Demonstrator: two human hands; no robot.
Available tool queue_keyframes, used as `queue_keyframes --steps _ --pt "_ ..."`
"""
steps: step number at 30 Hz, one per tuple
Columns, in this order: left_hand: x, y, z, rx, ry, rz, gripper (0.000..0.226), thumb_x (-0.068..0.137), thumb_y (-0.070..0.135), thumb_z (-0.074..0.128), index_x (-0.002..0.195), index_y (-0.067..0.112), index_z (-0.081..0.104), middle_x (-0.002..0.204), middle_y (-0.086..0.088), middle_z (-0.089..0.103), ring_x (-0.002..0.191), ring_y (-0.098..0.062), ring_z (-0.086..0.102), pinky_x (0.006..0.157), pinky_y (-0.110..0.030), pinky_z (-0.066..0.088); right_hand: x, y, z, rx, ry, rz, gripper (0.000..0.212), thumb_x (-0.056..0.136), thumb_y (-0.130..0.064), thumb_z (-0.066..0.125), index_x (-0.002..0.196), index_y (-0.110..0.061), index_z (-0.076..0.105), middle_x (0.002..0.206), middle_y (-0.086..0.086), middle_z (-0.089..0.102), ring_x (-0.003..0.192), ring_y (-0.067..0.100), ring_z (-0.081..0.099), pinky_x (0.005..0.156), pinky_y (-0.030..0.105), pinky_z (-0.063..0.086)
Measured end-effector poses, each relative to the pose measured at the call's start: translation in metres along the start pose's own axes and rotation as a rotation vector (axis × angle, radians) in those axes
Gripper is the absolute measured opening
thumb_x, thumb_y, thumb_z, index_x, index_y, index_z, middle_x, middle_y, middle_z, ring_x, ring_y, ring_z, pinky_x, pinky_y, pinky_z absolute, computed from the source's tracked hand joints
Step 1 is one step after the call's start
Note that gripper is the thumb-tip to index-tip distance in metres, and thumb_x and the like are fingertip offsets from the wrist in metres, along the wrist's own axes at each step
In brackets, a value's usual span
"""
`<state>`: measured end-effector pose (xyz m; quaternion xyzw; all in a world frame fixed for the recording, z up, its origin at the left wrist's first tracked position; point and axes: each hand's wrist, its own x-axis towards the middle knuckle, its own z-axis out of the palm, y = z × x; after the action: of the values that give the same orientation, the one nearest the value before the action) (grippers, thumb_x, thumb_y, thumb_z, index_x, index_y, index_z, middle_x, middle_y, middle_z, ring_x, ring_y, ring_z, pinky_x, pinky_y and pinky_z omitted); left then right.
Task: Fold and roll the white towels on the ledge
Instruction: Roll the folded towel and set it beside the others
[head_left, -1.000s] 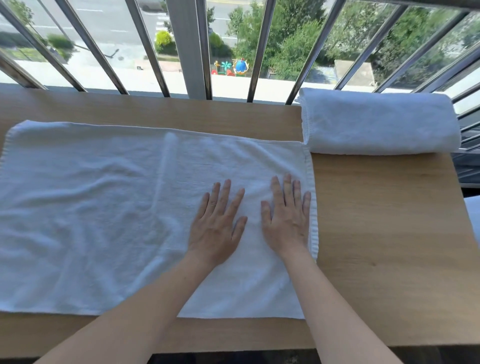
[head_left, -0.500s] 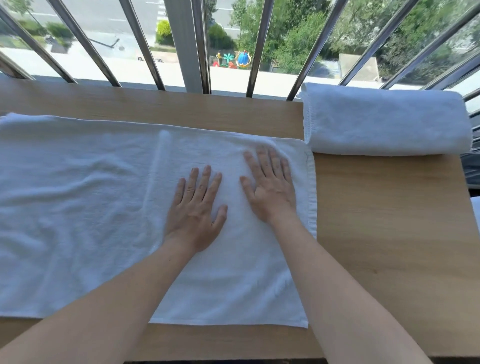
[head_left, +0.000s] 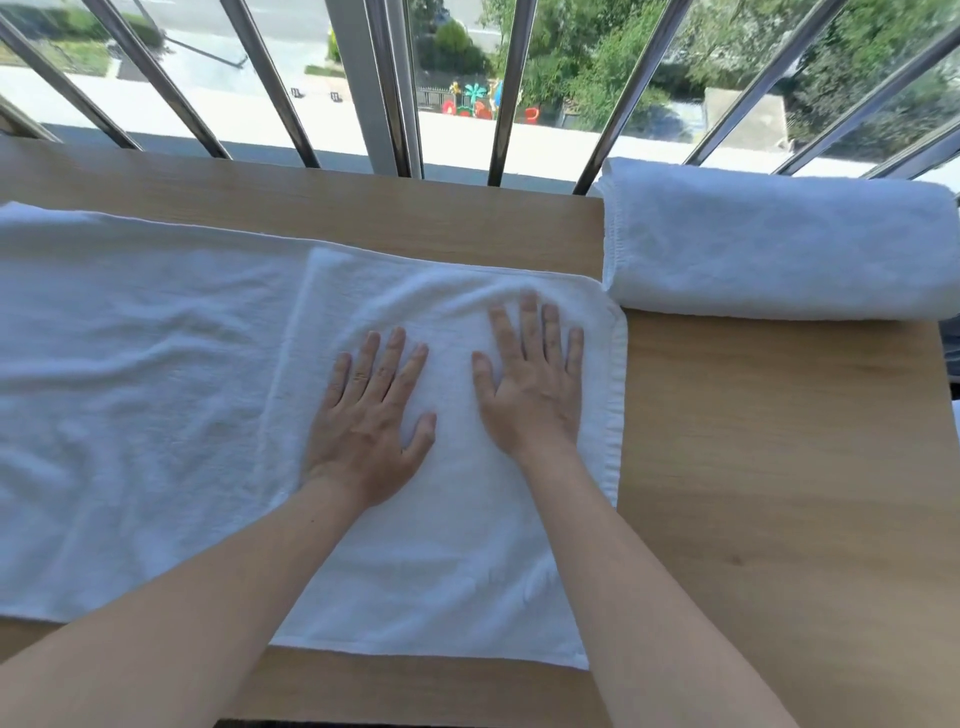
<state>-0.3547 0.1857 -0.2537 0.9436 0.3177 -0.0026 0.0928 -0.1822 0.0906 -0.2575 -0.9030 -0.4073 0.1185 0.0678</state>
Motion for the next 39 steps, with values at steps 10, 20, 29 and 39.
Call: queue_keyframes --steps 10,20,29,39 --pt "0.0 -0.003 0.0 -0.023 -0.03 -0.007 0.074 0.094 0.051 0.029 0.16 0.021 0.019 0.168 -0.004 0.011 0.155 -0.023 0.006 0.126 -0.044 0.004 -0.082 -0.05 0.012 0.216 0.113 0.125 0.059 0.104 -0.039 0.028 0.16 -0.024 0.014 0.168 0.002 0.003 0.154 0.021 -0.007 0.123 0.05 -0.004" --pt "-0.002 -0.006 0.003 -0.074 -0.065 0.037 0.072 0.097 0.05 0.025 0.161 0.019 0.012 0.169 -0.007 0.006 0.156 -0.026 0.001 0.125 -0.045 0.001 -0.173 0.005 0.021 -0.017 -0.002 0.336 0.061 0.102 -0.051 0.007 0.158 -0.032 -0.009 0.166 0.0 -0.015 0.152 0.019 -0.018 0.123 0.049 -0.004" --pt "-0.054 -0.023 -0.021 -0.364 0.098 0.234 0.056 0.103 0.033 0.032 0.149 0.004 0.045 0.157 -0.015 0.038 0.15 -0.03 0.029 0.124 -0.041 0.019 -0.199 -0.042 0.039 -0.02 -0.011 0.17 0.061 0.102 -0.055 0.01 0.159 -0.035 -0.002 0.167 -0.001 -0.009 0.153 0.019 -0.015 0.123 0.048 -0.006" --pt "-0.134 -0.084 -0.004 -0.151 -0.063 0.163 0.064 0.104 0.042 0.02 0.159 0.01 0.02 0.167 -0.005 0.009 0.154 -0.02 0.003 0.126 -0.038 0.003 -0.18 -0.12 0.038 0.14 0.099 0.132 0.064 0.103 -0.046 0.016 0.16 -0.018 0.009 0.167 0.002 -0.001 0.154 0.02 -0.008 0.124 0.044 -0.006"
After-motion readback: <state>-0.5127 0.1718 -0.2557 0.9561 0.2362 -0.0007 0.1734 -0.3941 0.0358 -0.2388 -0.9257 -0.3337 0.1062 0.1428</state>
